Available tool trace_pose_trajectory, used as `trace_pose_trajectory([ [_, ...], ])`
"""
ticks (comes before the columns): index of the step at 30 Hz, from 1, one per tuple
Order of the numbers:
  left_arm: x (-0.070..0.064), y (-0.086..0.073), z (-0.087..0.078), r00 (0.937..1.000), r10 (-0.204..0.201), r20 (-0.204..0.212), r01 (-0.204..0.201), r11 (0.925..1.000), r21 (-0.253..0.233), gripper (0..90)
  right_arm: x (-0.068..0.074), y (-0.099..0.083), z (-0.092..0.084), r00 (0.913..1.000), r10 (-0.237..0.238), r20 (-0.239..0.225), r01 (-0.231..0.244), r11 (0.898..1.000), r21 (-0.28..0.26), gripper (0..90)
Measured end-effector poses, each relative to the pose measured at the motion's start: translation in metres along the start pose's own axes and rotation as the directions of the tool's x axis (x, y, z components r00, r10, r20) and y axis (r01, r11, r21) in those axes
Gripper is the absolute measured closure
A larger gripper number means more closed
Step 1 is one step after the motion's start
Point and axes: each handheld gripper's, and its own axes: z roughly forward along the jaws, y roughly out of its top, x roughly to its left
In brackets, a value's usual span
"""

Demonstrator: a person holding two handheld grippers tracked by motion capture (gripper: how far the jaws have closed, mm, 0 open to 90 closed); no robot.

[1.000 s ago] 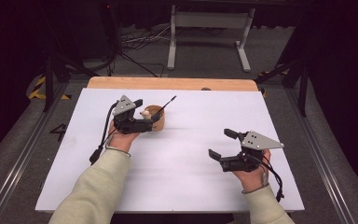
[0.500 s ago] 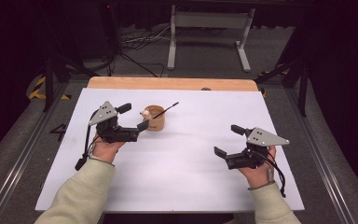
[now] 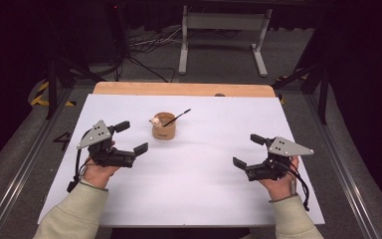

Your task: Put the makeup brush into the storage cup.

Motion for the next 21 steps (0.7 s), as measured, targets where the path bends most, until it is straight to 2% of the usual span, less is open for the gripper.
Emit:
trace_pose_trajectory([
  [9, 0.001, -0.016, -0.015, 0.9999, 0.011, -0.003, -0.011, 0.9997, 0.023, 0.4, 0.0, -0.006, 0.0, 0.9996, -0.029, -0.008, 0.029, 1.0, -0.004, 0.0],
  [14, 0.003, -0.026, -0.021, 1.0, -0.007, -0.002, 0.007, 0.9994, 0.033, 0.3, 0.0, -0.009, -0.001, 0.9996, -0.026, -0.014, 0.026, 1.0, -0.001, 0.0],
  [19, 0.006, -0.038, -0.024, 0.9997, -0.023, -0.009, 0.024, 0.9986, 0.048, 0.4, 0.005, -0.014, -0.001, 0.9965, -0.077, -0.033, 0.076, 0.997, -0.005, 0.0],
  [21, 0.007, -0.044, -0.024, 0.9993, -0.036, -0.01, 0.036, 0.9983, 0.046, 0.4, 0.005, -0.016, -0.002, 0.997, -0.07, -0.033, 0.069, 0.998, -0.003, 0.0],
])
